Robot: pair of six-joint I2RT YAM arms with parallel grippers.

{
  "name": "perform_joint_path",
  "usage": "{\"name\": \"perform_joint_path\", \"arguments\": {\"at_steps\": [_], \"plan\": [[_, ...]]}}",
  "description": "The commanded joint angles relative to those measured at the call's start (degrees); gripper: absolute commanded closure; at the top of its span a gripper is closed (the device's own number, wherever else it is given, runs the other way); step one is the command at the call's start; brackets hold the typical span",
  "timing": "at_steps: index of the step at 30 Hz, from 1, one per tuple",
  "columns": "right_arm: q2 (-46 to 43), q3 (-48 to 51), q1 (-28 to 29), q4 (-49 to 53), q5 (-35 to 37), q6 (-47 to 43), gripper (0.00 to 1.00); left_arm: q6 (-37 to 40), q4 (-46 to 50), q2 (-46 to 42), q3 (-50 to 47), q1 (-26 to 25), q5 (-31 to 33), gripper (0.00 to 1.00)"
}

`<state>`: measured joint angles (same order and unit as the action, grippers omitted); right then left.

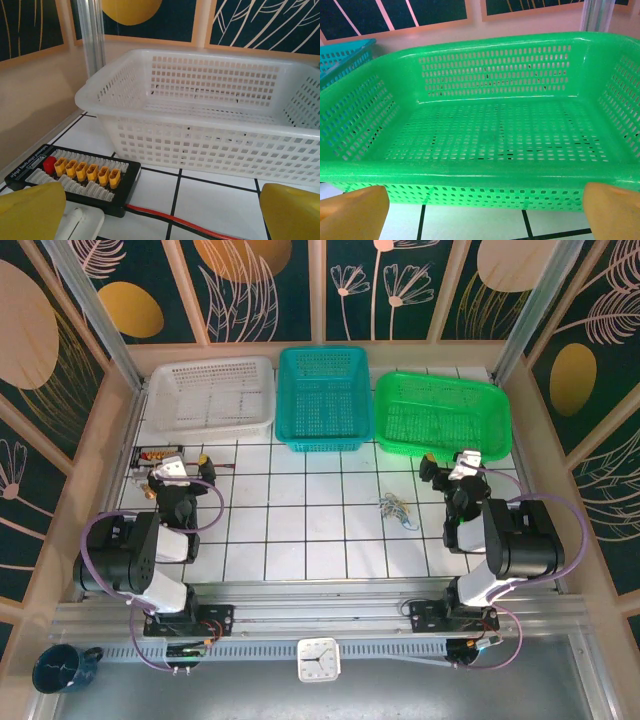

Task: Untangle the cables

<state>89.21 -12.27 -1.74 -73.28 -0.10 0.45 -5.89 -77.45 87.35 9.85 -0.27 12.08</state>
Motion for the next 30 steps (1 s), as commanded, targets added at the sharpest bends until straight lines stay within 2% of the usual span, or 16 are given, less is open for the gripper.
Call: {"name": "perform_joint_path", "arguments": {"at_steps": [1,11,13,15,17,25,28,30], "plan": [[0.1,-0.56,-0.09,-1.67,-0.49,0.56,0.01,-1.11,-3.28,-0.2,-0.32,0.36,0.36,0.01],[0.07,-0.56,-0.08,-1.63,-0.45,0.53,0.01,-1.14,-3.32,-0.2,-0.31,0.36,0.45,0.01],[0.17,-0.56,-0.08,-1.69,-0.43,0.52,0.01,-1.91,-1.08,-0.16,1.0,0.29,2.49,0.01],[0.1,-0.61,-0.03,-1.65,-0.43,0.52,0.01,-0.37,-1.33,-0.04,0.98,0.35,-1.86,0.01],[0.15,-0.58,-0.03,-1.65,-0.43,0.52,0.01,0.34,-1.23,-0.25,0.79,0.32,-3.36,0.01],[0.07,-0.61,-0.04,-1.7,-0.45,0.57,0.01,0.6,-1.65,-0.15,0.63,0.36,-3.99,0.01],[0.12,-0.71,-0.16,-1.56,-0.52,0.52,0.01,2.12,0.99,-0.06,2.11,0.36,-7.87,0.01],[0.11,-0.66,-0.14,-1.58,-0.5,0.6,0.01,1.65,2.24,0.14,3.01,0.36,-7.17,0.01]]}}
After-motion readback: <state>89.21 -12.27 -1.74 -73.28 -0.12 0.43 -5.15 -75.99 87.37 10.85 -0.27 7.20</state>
